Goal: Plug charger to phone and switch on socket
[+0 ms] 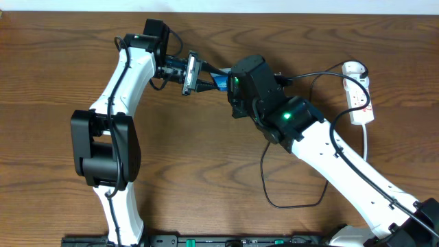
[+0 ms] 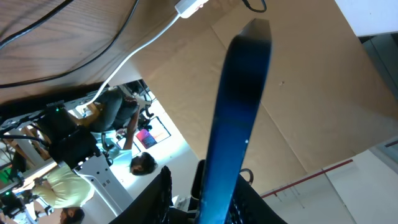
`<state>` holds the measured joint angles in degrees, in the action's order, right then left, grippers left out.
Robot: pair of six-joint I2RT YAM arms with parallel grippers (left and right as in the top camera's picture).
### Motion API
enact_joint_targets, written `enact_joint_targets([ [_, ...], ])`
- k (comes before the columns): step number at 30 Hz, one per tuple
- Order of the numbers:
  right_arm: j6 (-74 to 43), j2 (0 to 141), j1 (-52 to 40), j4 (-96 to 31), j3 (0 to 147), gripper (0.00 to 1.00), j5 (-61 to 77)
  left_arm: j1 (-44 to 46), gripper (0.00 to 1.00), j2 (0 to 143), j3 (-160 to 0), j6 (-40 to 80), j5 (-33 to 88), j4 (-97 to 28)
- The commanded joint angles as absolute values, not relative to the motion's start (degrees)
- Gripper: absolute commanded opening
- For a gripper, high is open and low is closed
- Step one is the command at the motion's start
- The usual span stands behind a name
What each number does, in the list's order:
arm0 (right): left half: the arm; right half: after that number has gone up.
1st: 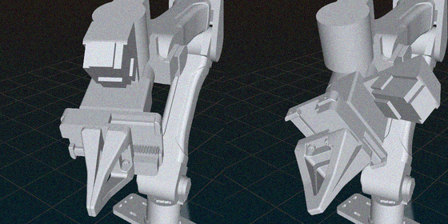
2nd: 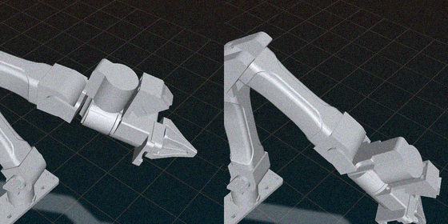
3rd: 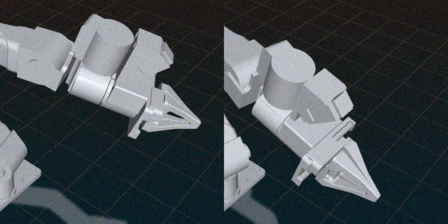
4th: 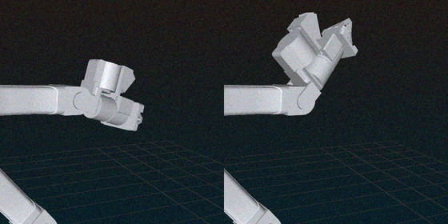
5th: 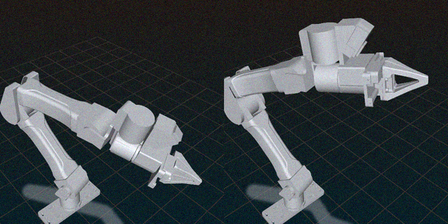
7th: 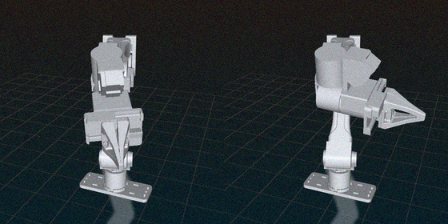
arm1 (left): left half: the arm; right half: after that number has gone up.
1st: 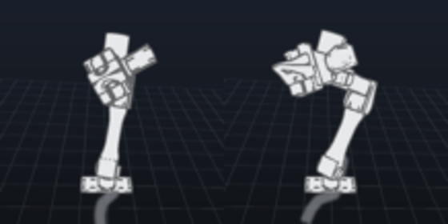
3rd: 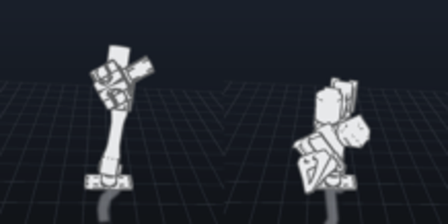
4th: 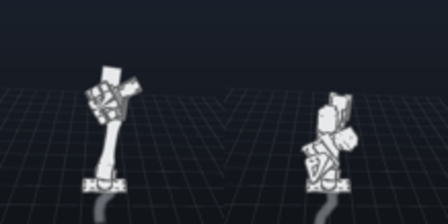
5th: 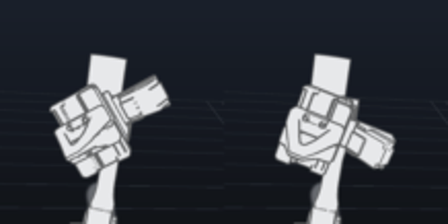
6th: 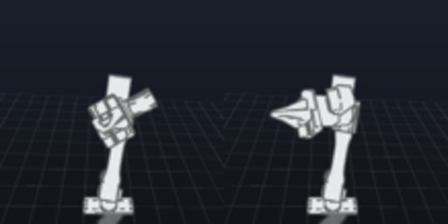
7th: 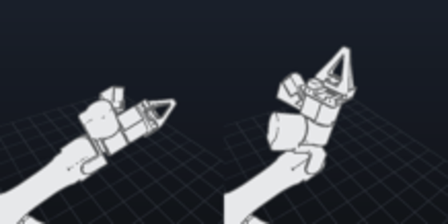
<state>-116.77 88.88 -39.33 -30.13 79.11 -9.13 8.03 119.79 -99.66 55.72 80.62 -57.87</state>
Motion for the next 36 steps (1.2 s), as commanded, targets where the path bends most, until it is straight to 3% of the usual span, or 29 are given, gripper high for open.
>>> enact_joint_targets([
  [1, -117.4, 89.1, -40.4, -29.3, 80.4, 0.01, -9.3, 8.2, 0.29, 117.5, -99.6, 56.3, 80.5, -58.0],
  [9, -117.4, 90.2, -40.4, -29.1, 80.4, 0.02, -9.5, 8.2, 0.29, 117.5, -99.6, 56.3, 80.5, -58.0],
  [15, -117.4, 90.2, -40.4, -28.4, 80.4, 0.02, -9.5, 8.2, 0.08, 117.5, -99.6, 56.3, 80.5, -58.0],
  [20, -117.4, 90.2, -40.4, -27.4, 80.4, 0.02, -9.5, 8.2, 0.08, 117.5, -99.6, 56.3, 80.5, -58.0],
  [26, -115.0, 90.2, -40.5, -27.0, 80.4, 0.47, -9.5, 8.2, 0.07, 117.5, -99.6, 56.2, 80.4, -57.9],
  [32, -108.8, 89.7, -40.2, -27.0, 80.4, 0.57, -13.2, 8.2, 0.07, 117.5, -99.6, 55.5, 79.9, -54.7],
  [36, -99.9, 87.9, -38.8, -27.0, 80.4, 0.74, -13.6, 8.2, 0.07, 117.5, -99.6, 53.2, 78.5, -51.5],
])
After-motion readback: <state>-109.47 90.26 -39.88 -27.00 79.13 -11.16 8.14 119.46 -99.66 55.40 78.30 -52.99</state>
